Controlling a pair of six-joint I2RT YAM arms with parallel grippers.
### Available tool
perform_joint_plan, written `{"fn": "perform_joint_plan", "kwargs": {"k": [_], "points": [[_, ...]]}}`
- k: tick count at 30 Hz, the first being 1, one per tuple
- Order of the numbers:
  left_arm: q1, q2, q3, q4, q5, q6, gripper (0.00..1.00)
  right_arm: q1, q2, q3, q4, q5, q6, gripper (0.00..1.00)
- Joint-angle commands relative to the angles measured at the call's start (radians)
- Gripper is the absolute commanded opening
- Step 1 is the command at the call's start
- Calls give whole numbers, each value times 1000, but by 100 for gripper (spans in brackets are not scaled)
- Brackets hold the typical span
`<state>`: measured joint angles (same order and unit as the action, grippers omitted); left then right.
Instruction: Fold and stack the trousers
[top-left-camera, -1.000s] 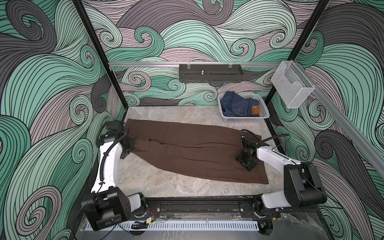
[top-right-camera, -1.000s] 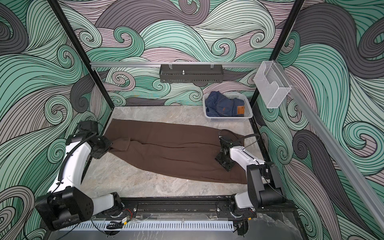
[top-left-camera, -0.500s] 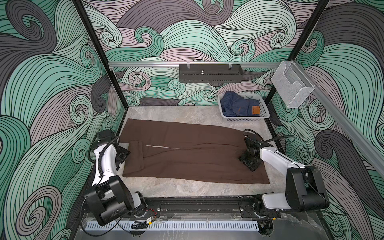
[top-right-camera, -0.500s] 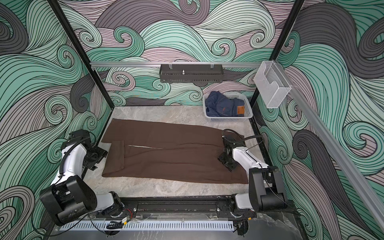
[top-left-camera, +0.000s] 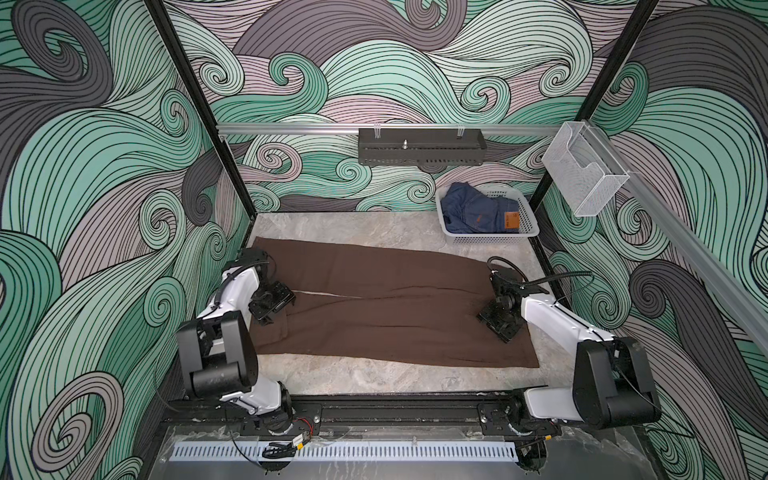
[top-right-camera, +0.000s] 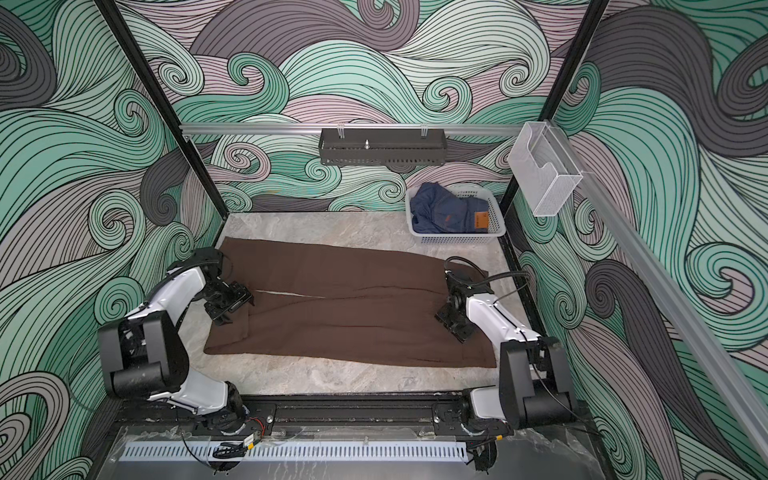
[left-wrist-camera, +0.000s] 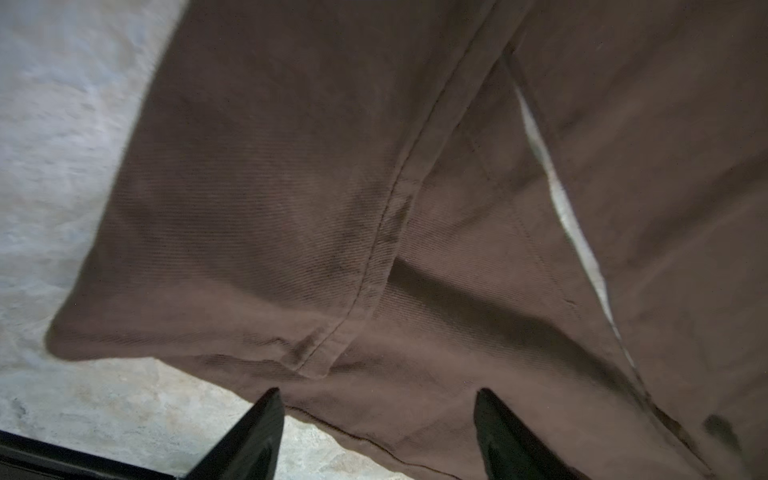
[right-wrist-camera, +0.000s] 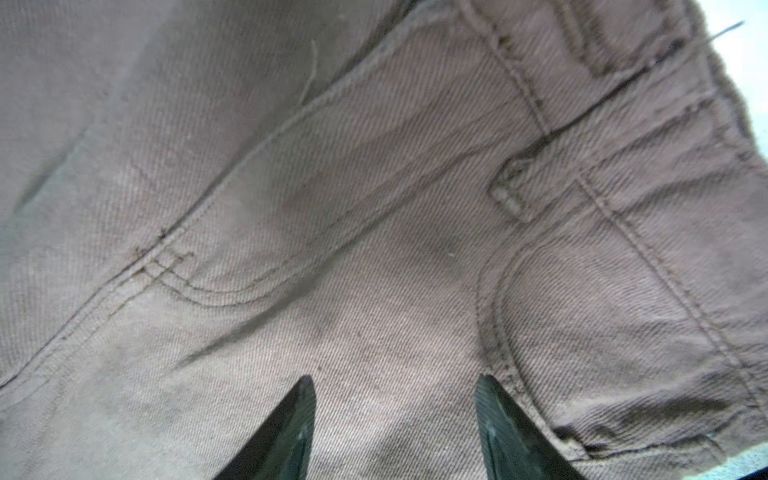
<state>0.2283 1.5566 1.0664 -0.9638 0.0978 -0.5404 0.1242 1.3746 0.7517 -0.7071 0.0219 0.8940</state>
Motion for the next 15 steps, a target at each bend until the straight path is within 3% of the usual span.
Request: {"fn": "perform_joint_plan", "kwargs": {"k": [1,4,8,15], "points": [[-29,46,51,-42,-99,24,75,5,-30,0,-8,-15,1,63],[-33,114,80,-95,-172,27,75,7,-39,-6,0,-29,4,62],[-48,195,110,-118,-176,34,69,7,-31,-1,12,-40,1,62],[-69,324,160,-148,-213,15,46,5,-12,-2,41,-62,-1,62]]}}
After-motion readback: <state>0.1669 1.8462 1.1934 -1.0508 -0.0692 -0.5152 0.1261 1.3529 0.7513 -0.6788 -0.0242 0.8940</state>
